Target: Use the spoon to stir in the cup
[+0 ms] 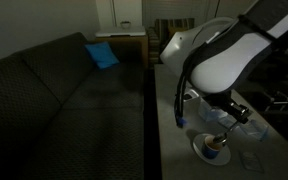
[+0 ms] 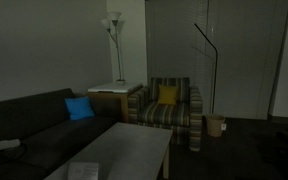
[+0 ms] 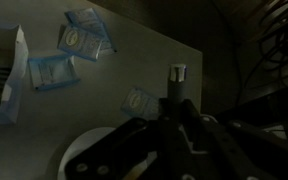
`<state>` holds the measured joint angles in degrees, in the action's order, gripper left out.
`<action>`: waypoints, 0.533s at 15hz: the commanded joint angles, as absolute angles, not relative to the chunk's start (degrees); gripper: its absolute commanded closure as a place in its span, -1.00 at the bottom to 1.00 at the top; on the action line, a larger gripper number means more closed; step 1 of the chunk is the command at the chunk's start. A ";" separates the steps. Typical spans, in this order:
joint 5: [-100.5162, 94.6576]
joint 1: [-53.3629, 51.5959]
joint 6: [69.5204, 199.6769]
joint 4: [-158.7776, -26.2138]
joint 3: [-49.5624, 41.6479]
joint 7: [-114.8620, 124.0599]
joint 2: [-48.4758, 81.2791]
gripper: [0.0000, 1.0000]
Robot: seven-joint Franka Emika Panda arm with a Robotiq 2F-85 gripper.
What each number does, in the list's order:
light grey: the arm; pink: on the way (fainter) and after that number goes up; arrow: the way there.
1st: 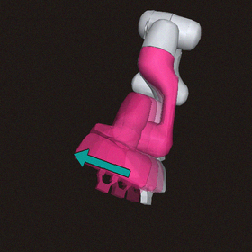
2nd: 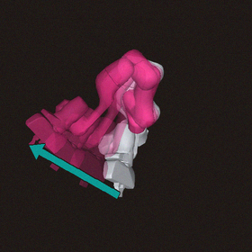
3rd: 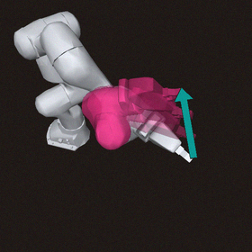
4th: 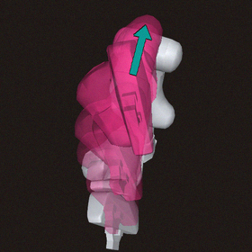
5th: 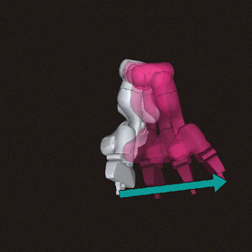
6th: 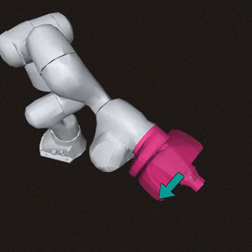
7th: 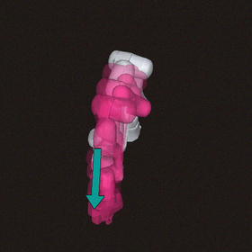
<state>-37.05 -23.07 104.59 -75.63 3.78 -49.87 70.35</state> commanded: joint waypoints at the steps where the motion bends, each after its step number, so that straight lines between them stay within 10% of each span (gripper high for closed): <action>1: -38.00 -25.90 95.14 -69.12 2.34 -42.64 75.08 0.92; 8: -40.29 -27.41 90.09 -55.15 2.28 -30.45 85.79 0.92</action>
